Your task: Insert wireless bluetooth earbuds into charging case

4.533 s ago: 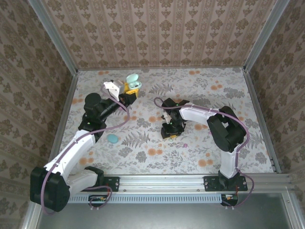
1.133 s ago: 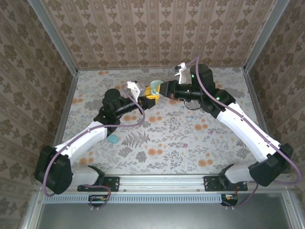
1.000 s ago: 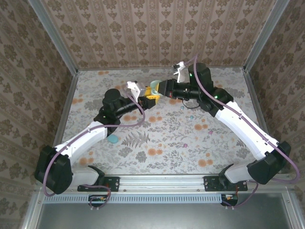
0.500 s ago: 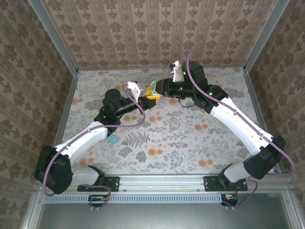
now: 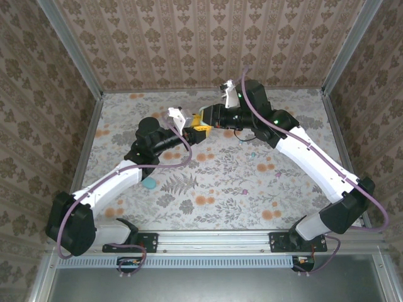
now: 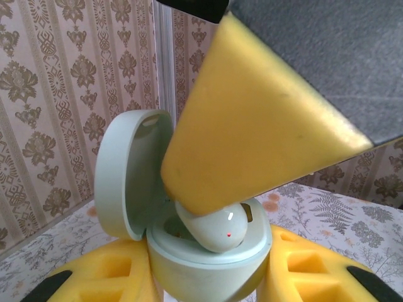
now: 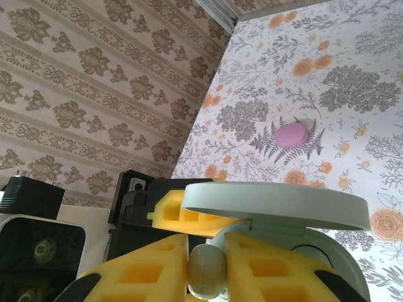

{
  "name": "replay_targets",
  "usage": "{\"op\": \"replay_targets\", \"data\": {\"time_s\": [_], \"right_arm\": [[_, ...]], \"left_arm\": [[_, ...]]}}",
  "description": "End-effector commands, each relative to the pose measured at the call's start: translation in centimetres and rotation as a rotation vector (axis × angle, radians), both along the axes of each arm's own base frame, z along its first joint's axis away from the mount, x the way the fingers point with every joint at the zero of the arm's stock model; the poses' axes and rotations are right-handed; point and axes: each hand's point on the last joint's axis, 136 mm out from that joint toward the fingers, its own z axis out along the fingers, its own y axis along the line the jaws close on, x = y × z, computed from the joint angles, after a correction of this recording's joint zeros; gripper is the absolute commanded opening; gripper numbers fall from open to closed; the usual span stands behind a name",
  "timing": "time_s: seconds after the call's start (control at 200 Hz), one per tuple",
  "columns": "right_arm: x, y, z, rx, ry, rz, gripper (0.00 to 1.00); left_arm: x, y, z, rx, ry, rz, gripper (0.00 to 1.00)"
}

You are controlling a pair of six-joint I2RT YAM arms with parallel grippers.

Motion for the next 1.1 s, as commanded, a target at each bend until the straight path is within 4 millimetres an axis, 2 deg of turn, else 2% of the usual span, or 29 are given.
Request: {"op": "replay_targets", "data": {"time_s": [0.0, 0.065, 0.465, 0.785, 1.055, 1.095], "right_arm": [[0.0, -0.4, 0.0, -0.048, -0.014, -0.015, 0.23], [-0.2, -0.7, -0.4, -0.067, 0.000, -0.020, 0.23], [-0.2, -0.6, 0.2, -0.066, -0.011, -0.016, 0.30], [-0.7, -0.9, 2.4, -0.023, -0.057, -0.017, 0.34], [-1.0, -1.1, 2.9, -0.016, -0.071, -0.017, 0.35], [-0.9, -1.1, 3.5, 0.000, -0.094, -0.020, 0.35]], "left_arm": [[-0.4, -0.2, 2.6, -0.044, -0.077, -0.016, 0.33], [-0.4, -0.2, 2.6, -0.044, -0.077, -0.016, 0.33], [-0.5, -0.2, 2.7, -0.043, -0.078, -0.016, 0.33], [-0.4, -0.2, 2.6, -0.040, -0.076, -0.013, 0.33], [-0.4, -0.2, 2.6, -0.041, -0.078, -0.009, 0.33], [-0.3, -0.2, 2.6, -0.040, -0.079, -0.008, 0.33]]}}
